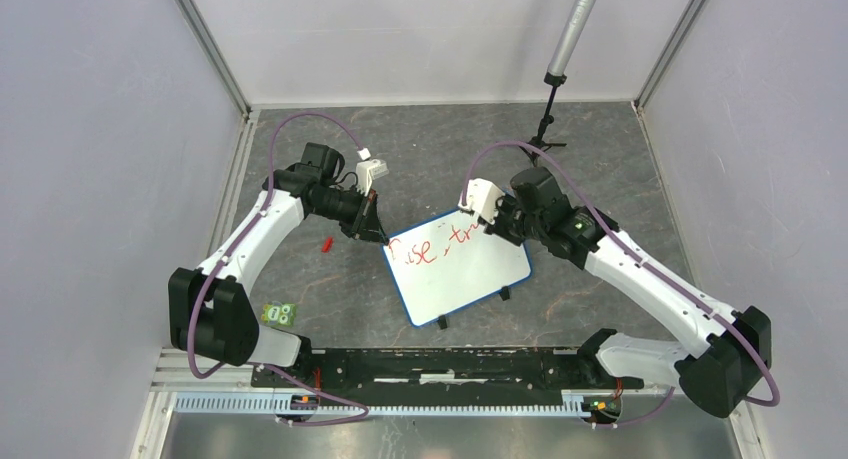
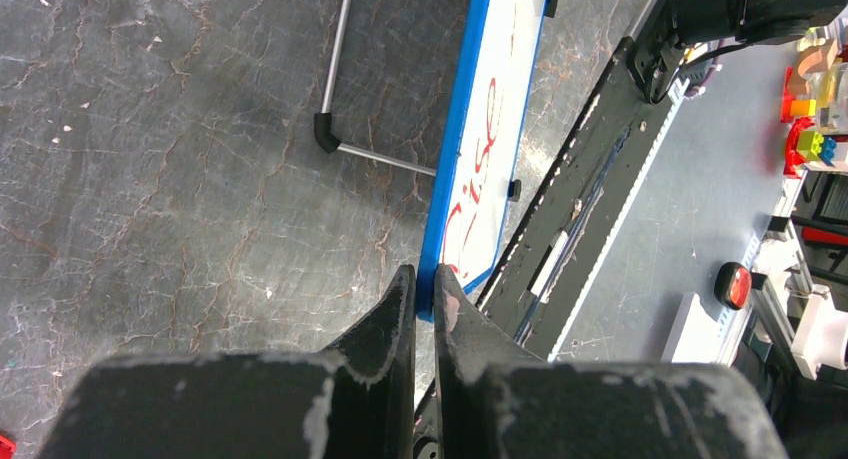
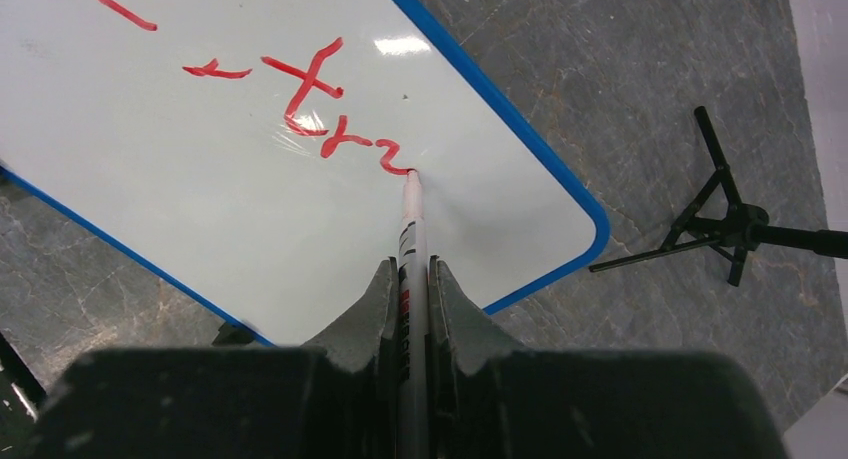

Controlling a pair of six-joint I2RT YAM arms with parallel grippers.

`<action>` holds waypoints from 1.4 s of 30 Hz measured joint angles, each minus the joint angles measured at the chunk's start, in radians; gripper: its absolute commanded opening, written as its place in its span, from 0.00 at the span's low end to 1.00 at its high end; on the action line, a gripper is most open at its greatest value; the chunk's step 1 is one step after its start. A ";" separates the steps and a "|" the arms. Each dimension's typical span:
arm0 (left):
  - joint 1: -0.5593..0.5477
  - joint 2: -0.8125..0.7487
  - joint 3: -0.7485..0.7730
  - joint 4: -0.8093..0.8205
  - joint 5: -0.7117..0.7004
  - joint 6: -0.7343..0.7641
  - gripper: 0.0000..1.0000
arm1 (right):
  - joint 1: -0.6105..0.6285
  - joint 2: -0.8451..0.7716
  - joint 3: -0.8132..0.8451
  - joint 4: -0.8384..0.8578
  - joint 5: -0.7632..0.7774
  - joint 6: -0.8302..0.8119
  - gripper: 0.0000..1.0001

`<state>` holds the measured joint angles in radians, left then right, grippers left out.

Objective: Write a sentence on the whiteboard

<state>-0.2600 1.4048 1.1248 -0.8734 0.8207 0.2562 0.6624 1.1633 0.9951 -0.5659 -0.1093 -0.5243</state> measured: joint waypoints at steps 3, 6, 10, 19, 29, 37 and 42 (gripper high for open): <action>0.000 0.000 0.000 0.000 0.000 0.000 0.03 | -0.010 0.010 0.021 -0.002 0.011 -0.006 0.00; 0.000 0.000 0.000 0.000 0.000 0.000 0.02 | -0.016 0.019 0.036 -0.003 0.017 -0.009 0.00; 0.000 0.000 0.000 0.000 0.000 0.000 0.02 | -0.017 0.024 0.039 -0.003 0.016 -0.014 0.00; 0.000 0.000 0.000 0.000 0.000 0.000 0.02 | -0.017 0.013 0.025 -0.004 0.005 -0.016 0.00; 0.000 0.000 0.000 0.000 0.000 0.000 0.03 | -0.017 -0.032 -0.060 -0.032 -0.048 -0.013 0.00; 0.000 0.000 0.000 0.000 0.000 0.000 0.04 | 0.004 -0.019 -0.061 -0.045 -0.101 0.006 0.00; 0.000 0.000 0.000 -0.002 0.000 0.000 0.14 | 0.014 0.003 -0.016 -0.065 -0.150 0.008 0.00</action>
<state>-0.2600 1.4048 1.1248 -0.8757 0.8211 0.2562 0.6769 1.1660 0.9791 -0.6308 -0.2592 -0.5167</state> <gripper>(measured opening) 0.130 0.153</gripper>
